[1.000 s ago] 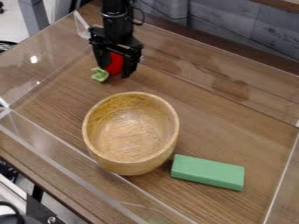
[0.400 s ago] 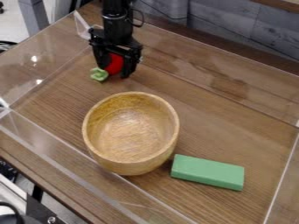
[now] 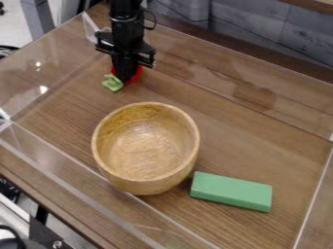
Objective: Move the red fruit to the right
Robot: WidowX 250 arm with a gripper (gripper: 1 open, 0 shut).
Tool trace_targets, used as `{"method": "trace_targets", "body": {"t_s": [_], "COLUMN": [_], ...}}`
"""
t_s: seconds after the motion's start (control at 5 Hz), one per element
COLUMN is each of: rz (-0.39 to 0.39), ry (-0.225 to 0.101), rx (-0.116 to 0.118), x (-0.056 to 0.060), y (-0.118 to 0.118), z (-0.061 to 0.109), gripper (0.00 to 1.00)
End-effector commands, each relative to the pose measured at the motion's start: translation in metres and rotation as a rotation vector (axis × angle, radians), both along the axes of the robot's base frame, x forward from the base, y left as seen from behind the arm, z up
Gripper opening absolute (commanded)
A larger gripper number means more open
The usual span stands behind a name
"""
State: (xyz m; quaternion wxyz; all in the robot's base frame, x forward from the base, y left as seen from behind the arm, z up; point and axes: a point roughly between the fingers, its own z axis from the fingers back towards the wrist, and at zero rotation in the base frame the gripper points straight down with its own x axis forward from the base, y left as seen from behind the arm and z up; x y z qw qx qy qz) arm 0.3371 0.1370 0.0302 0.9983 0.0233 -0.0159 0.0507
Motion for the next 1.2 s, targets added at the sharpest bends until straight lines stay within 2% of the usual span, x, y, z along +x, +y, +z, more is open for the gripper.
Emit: {"method": "trace_targets", "body": {"t_s": [0.0,0.6,1.0], "rz": [0.012,0.059,0.044], "ry": [-0.064,-0.150,-0.166], "rx": [0.011,-0.002,-0.026], "x": [0.006,0.003,0.003], "y": [-0.001,-0.011,-0.044], "z": [0.028,0.091,0.107], "gripper": [0.00,0.00,0.00]}}
